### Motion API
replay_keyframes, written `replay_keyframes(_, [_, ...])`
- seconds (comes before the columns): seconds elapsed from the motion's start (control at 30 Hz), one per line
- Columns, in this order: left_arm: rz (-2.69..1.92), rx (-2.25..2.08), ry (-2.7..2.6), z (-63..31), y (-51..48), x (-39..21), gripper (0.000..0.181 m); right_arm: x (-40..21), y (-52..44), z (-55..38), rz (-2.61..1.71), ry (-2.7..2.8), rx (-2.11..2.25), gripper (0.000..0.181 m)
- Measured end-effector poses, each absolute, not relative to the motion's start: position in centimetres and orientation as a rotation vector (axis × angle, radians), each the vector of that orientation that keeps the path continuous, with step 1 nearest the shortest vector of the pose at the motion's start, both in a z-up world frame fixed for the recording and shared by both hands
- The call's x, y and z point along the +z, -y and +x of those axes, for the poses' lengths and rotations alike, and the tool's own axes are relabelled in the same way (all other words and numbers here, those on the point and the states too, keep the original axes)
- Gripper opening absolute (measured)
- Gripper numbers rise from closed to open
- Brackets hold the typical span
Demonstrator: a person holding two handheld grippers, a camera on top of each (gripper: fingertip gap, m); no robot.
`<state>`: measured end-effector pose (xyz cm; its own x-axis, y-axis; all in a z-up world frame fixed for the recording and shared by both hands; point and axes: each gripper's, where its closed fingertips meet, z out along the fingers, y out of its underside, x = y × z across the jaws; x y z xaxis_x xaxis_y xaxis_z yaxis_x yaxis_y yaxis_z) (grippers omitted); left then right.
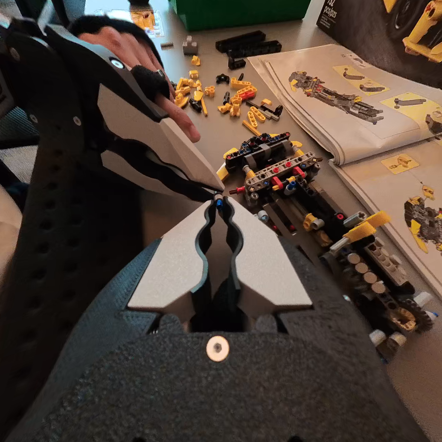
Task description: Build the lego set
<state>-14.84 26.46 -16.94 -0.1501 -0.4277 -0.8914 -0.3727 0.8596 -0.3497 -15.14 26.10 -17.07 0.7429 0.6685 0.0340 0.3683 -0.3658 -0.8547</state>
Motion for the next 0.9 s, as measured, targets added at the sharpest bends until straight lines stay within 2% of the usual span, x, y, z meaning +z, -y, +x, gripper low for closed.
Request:
replay_keyframes(0.2, [-0.620,-0.188,-1.725,-14.8,-25.7,-15.7,0.005,-15.9,-25.3,-15.3,-1.933,0.706,0.627,0.006])
replay_keyframes(0.43, [-0.767,-0.594,-1.661,-14.7,-24.9,-13.6,0.007,-13.4,-24.6,-15.1,-1.812,0.536,1.062,0.006])
replay_keyframes(0.53, [-0.820,-0.743,-1.638,-15.0,-24.6,-12.6,0.023,-10.8,-24.3,-14.7,-1.672,0.473,1.191,0.006])
replay_keyframes(0.67, [-0.916,-1.012,-1.615,-15.1,-23.9,-11.5,0.031,-8.4,-24.0,-15.1,-1.527,0.416,1.372,0.006])
replay_keyframes(0.77, [-0.950,-1.160,-1.561,-15.1,-23.8,-10.1,0.028,-7.6,-24.1,-16.1,-1.479,0.415,1.437,0.006])
replay_keyframes(0.9, [-0.933,-1.118,-1.580,-15.2,-23.7,-10.5,0.006,-8.0,-24.4,-16.9,-1.494,0.453,1.392,0.005])
